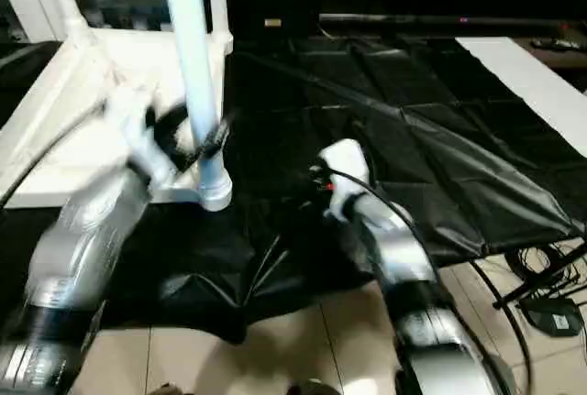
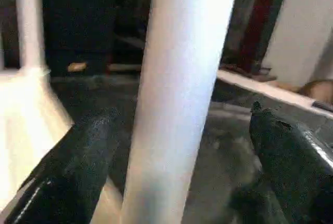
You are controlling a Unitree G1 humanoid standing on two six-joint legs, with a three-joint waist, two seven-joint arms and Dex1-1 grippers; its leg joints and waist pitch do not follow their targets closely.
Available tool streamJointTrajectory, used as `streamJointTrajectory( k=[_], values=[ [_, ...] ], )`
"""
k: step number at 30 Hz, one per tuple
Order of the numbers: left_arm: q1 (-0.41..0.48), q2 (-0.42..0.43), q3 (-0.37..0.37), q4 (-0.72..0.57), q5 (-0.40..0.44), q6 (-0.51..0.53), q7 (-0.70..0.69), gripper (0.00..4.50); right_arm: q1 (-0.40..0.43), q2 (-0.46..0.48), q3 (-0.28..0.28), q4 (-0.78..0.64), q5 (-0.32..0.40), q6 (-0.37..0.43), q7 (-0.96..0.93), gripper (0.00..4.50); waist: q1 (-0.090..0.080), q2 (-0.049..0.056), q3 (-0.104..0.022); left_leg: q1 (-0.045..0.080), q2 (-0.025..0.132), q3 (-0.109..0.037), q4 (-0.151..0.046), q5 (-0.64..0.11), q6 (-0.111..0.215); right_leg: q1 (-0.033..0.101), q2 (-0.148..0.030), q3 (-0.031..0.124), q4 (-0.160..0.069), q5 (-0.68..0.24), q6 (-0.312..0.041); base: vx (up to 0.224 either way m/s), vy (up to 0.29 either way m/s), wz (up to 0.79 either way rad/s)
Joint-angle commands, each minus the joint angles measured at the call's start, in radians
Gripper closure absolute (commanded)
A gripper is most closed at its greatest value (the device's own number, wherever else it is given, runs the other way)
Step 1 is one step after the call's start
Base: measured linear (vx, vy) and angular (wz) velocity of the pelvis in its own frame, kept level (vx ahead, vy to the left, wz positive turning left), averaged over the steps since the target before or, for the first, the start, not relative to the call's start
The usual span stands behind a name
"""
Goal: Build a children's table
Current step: Rotate table base
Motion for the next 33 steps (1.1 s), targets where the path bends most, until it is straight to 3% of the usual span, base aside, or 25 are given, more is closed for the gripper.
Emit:
streamJointTrajectory(
  k=[1, 2, 3, 4, 6, 8, 11, 14, 15, 16, 17, 18, 19, 20, 21, 22, 23, 24, 25, 27, 28, 29, 30, 31, 33],
  values=[
    [0.075, 0.004, 0.039, -0.073, 0.036, -0.032, 0.041, 0.1, 0.058, -0.013, -0.025, -0.108, 0.029, 0.059, -0.01, 1.32, -0.001, 0.008, -0.07, 0.0, 0.02, 0.002, -0.075, -0.197, 0.019, 0.058, -0.061, 0.052, -0.088, -0.267, -0.147, 0.0, 0.0, 0.0],
    [0.087, 0.003, 0.045, -0.081, 0.039, -0.031, 0.046, 0.1, 0.067, -0.013, -0.025, -0.121, 0.028, 0.066, -0.012, 1.32, 0.002, 0.013, -0.067, -0.003, 0.023, 0.001, -0.078, -0.193, 0.02, 0.055, -0.062, 0.054, -0.088, -0.265, -0.137, 0.0, 0.0, 0.0],
    [0.166, -0.017, 0.086, -0.139, 0.062, -0.018, 0.1, 0.1, 0.128, -0.02, -0.025, -0.201, 0.007, 0.102, -0.032, 1.32, -0.003, 0.003, -0.065, -0.005, 0.022, 0.002, -0.079, -0.198, 0.021, 0.054, -0.057, 0.053, -0.09, -0.278, -0.13, 0.0, 0.0, 0.0],
    [0.199, -0.038, 0.112, -0.169, 0.081, -0.032, 0.142, 0.1, 0.155, -0.025, -0.024, -0.237, -0.014, 0.115, -0.05, 1.32, -0.001, 0.005, -0.061, -0.011, 0.027, -0.001, -0.083, -0.202, 0.016, 0.058, -0.06, 0.053, -0.092, -0.296, -0.114, 0.0, 0.0, 0.0],
    [0.222, -0.054, 0.127, -0.194, 0.095, -0.039, 0.176, 0.1, 0.178, -0.028, -0.023, -0.273, -0.025, 0.13, -0.065, 1.32, -0.004, 0.004, -0.059, -0.003, 0.02, 0.0, -0.082, -0.248, 0.017, 0.048, -0.056, 0.049, -0.104, -0.392, -0.082, 0.0, 0.0, 0.0],
    [0.252, -0.079, 0.134, -0.248, 0.157, -0.015, 0.277, 0.1, 0.231, -0.005, -0.047, -0.372, 0.003, 0.136, -0.099, 1.32, -0.002, -0.008, -0.056, 0.001, 0.021, 0.0, -0.081, -0.26, 0.024, 0.037, -0.056, 0.051, -0.111, -0.426, -0.047, 0.0, 0.0, 0.0],
    [0.264, -0.085, 0.118, -0.252, 0.181, -0.039, 0.308, 0.1, 0.252, 0.008, -0.044, -0.44, 0.023, 0.16, -0.112, 1.32, -0.004, -0.005, -0.051, -0.003, 0.015, -0.008, -0.085, -0.302, 0.018, 0.035, -0.058, 0.044, -0.12, -0.545, 0.013, 0.0, 0.0, 0.0],
    [0.271, -0.102, 0.117, -0.252, 0.206, -0.055, 0.33, 0.1, 0.25, 0.011, -0.029, -0.483, 0.024, 0.163, -0.111, 1.32, -0.011, -0.002, -0.052, 0.027, 0.013, -0.015, -0.089, -0.441, -0.001, 0.034, -0.052, 0.029, -0.137, -0.674, 0.054, 0.0, 0.0, 0.0],
    [0.271, -0.109, 0.111, -0.251, 0.22, -0.047, 0.334, 0.1, 0.25, 0.013, -0.028, -0.495, 0.028, 0.169, -0.115, 1.32, -0.005, -0.012, -0.049, -0.008, 0.006, -0.034, -0.104, -0.458, 0.023, 0.069, -0.071, 0.007, -0.13, -0.689, 0.056, 0.0, 0.0, 0.0],
    [0.27, -0.108, 0.107, -0.251, 0.229, -0.045, 0.335, 0.1, 0.25, 0.014, -0.028, -0.5, 0.03, 0.172, -0.116, 1.32, 0.003, 0.012, -0.046, -0.028, -0.002, -0.057, -0.116, -0.506, 0.05, 0.101, -0.091, -0.028, -0.142, -0.755, 0.075, 0.0, 0.0, 0.0],
    [0.27, -0.105, 0.098, -0.249, 0.244, -0.043, 0.336, 0.1, 0.253, 0.015, -0.029, -0.507, 0.034, 0.175, -0.117, 1.32, -0.009, 0.009, -0.042, -0.021, -0.007, -0.062, -0.106, -0.528, 0.062, 0.101, -0.101, -0.041, -0.153, -0.794, 0.067, 0.01, 0.013, 0.39],
    [0.269, -0.104, 0.095, -0.247, 0.249, -0.037, 0.339, 0.1, 0.254, 0.014, -0.029, -0.508, 0.034, 0.175, -0.116, 1.32, -0.018, 0.013, -0.038, -0.033, -0.017, -0.065, -0.089, -0.527, 0.075, 0.132, -0.112, -0.07, -0.172, -0.858, 0.049, 0.039, 0.027, 0.5],
    [0.265, -0.102, 0.085, -0.233, 0.262, -0.028, 0.345, 0.1, 0.259, 0.01, -0.027, -0.509, 0.027, 0.169, -0.115, 1.32, -0.016, 0.027, -0.027, -0.023, -0.015, -0.066, -0.087, -0.547, 0.072, 0.138, -0.117, -0.096, -0.185, -0.874, 0.03, 0.039, 0.027, 0.5],
    [0.265, -0.102, 0.085, -0.233, 0.262, -0.028, 0.345, 0.1, 0.259, 0.01, -0.027, -0.509, 0.027, 0.169, -0.115, 1.32, -0.015, 0.027, -0.029, -0.029, -0.015, -0.067, -0.08, -0.546, 0.069, 0.162, -0.121, -0.11, -0.186, -0.885, 0.025, 0.053, 0.015, 0.58],
    [0.26, -0.102, 0.077, -0.222, 0.261, -0.027, 0.349, 0.1, 0.259, 0.011, -0.034, -0.511, 0.032, 0.178, -0.122, 1.32, -0.017, 0.031, -0.027, 0.01, -0.005, -0.063, -0.078, -0.568, 0.052, 0.136, -0.111, -0.106, -0.19, -0.866, 0.012, 0.071, -0.013, 0.45],
    [0.256, -0.105, 0.075, -0.217, 0.26, -0.027, 0.352, 0.1, 0.257, 0.014, -0.042, -0.513, 0.039, 0.186, -0.129, 1.32, -0.04, 0.025, -0.027, 0.085, 0.037, -0.066, -0.099, -0.648, 0.01, 0.093, -0.068, -0.083, -0.165, -0.632, -0.062, 0.071, -0.013, 0.45],
    [0.255, -0.106, 0.074, -0.216, 0.258, -0.026, 0.352, 0.1, 0.257, 0.015, -0.044, -0.513, 0.042, 0.188, -0.13, 1.32, -0.025, 0.039, -0.026, 0.091, 0.045, -0.067, -0.11, -0.68, 0.002, 0.096, -0.063, -0.075, -0.154, -0.584, -0.075, 0.087, -0.008, 0.19],
    [0.253, -0.108, 0.073, -0.214, 0.254, -0.024, 0.351, 0.1, 0.256, 0.016, -0.047, -0.513, 0.045, 0.19, -0.131, 1.32, -0.027, 0.036, -0.025, 0.105, 0.048, -0.063, -0.118, -0.704, 0.0, 0.088, -0.062, -0.068, -0.15, -0.539, -0.089, 0.096, 0.012, 0.03],
    [0.248, -0.11, 0.07, -0.211, 0.264, -0.018, 0.351, 0.1, 0.256, 0.014, -0.045, -0.514, 0.049, 0.182, -0.127, 1.32, -0.031, 0.026, -0.034, 0.086, 0.04, -0.054, -0.123, -0.656, 0.006, 0.108, -0.067, -0.041, -0.137, -0.48, -0.124, 0.096, 0.012, 0.03],
    [0.241, -0.12, 0.076, -0.203, 0.265, -0.015, 0.357, 0.1, 0.257, 0.014, -0.041, -0.514, 0.047, 0.181, -0.128, 1.32, -0.025, 0.027, -0.048, 0.054, 0.023, -0.036, -0.12, -0.53, 0.025, 0.141, -0.076, -0.019, -0.137, -0.44, -0.149, 0.106, 0.022, -0.1],
    [0.238, -0.123, 0.079, -0.199, 0.263, -0.019, 0.357, 0.1, 0.258, 0.016, -0.041, -0.515, 0.047, 0.181, -0.128, 1.32, -0.016, 0.022, -0.063, 0.018, 0.008, -0.019, -0.111, -0.34, 0.063, 0.176, -0.077, -0.005, -0.133, -0.363, -0.159, 0.109, 0.023, -0.13],
    [0.238, -0.124, 0.08, -0.197, 0.263, -0.021, 0.357, 0.1, 0.259, 0.017, -0.04, -0.515, 0.047, 0.18, -0.129, 1.32, -0.011, 0.026, -0.074, 0.021, 0.006, -0.014, -0.106, -0.264, 0.079, 0.182, -0.078, -0.004, -0.13, -0.322, -0.163, 0.118, 0.019, -0.06],
    [0.237, -0.122, 0.079, -0.195, 0.263, -0.022, 0.354, 0.1, 0.262, 0.017, -0.039, -0.516, 0.047, 0.179, -0.128, 1.32, -0.013, 0.023, -0.074, 0.029, 0.004, -0.009, -0.103, -0.182, 0.106, 0.172, -0.067, -0.001, -0.12, -0.255, -0.175, 0.138, 0.009, -0.02],
    [0.235, -0.113, 0.072, -0.19, 0.272, -0.025, 0.35, 0.1, 0.267, 0.015, -0.032, -0.51, 0.04, 0.173, -0.128, 1.32, -0.014, 0.025, -0.08, 0.024, -0.002, -0.008, -0.096, -0.112, 0.128, 0.182, -0.059, 0.001, -0.111, -0.188, -0.182, 0.138, 0.009, -0.02],
    [0.234, -0.112, 0.071, -0.187, 0.272, -0.026, 0.35, 0.1, 0.27, 0.015, -0.029, -0.507, 0.038, 0.17, -0.128, 1.32, -0.017, 0.026, -0.089, 0.032, -0.01, -0.008, -0.087, -0.022, 0.171, 0.183, -0.049, 0.0, -0.094, -0.077, -0.193, 0.145, 0.008, 0.0]
  ],
)
